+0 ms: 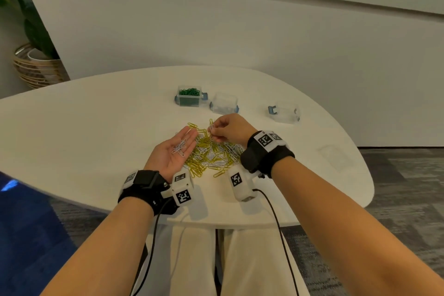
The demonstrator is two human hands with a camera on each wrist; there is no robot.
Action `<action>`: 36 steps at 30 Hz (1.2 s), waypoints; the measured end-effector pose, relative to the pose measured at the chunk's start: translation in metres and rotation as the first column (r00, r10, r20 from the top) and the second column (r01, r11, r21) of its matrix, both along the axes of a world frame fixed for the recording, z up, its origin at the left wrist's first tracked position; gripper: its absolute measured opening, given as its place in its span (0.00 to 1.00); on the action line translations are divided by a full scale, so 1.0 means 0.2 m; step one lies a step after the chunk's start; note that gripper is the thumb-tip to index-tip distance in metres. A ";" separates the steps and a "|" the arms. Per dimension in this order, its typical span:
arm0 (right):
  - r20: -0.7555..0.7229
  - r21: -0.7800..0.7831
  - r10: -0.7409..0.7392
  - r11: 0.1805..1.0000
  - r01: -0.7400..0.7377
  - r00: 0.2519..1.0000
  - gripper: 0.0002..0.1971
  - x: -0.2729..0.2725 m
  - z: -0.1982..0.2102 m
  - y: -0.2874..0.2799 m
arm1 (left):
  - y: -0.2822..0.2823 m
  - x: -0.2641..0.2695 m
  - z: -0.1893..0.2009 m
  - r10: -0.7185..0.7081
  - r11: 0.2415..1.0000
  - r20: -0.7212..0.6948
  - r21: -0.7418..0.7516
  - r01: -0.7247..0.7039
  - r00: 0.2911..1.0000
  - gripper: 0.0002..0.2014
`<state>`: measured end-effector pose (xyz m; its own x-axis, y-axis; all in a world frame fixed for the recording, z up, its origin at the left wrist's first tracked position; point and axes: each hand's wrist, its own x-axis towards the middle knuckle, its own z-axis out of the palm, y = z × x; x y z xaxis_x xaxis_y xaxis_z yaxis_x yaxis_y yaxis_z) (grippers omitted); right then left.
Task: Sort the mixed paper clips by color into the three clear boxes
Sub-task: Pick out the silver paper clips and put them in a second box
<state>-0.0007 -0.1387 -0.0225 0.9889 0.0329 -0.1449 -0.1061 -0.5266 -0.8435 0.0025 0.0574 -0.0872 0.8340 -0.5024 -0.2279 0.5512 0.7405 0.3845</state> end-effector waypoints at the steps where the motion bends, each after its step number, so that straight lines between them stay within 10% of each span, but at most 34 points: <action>1: -0.007 -0.026 0.017 0.999 -0.017 1.000 0.10 0.00 0.00 -0.02 | 0.00 0.00 0.00 -0.003 1.000 -0.001 0.004 0.003 1.000 0.51; 13: -0.002 0.098 0.102 0.990 -0.102 0.995 0.13 0.00 0.10 0.10 | 0.00 0.01 -0.02 -0.056 0.998 0.013 0.021 0.056 0.998 0.35; 21: -0.058 -0.462 0.294 0.839 -0.287 0.954 0.17 -0.08 0.07 0.06 | -0.02 0.02 -0.03 0.002 0.993 -0.110 -0.117 -0.015 0.994 0.13; 26: 0.005 -0.580 0.365 0.759 -0.295 0.931 0.16 -0.08 -0.05 0.13 | 0.00 0.01 -0.03 -0.017 0.983 -0.043 -0.182 0.009 0.999 0.30; 36: 0.006 -0.020 -0.008 1.000 0.008 1.000 0.10 -0.03 0.01 -0.11 | -0.01 -0.01 -0.02 0.014 0.995 -0.065 -0.101 -0.021 0.998 0.41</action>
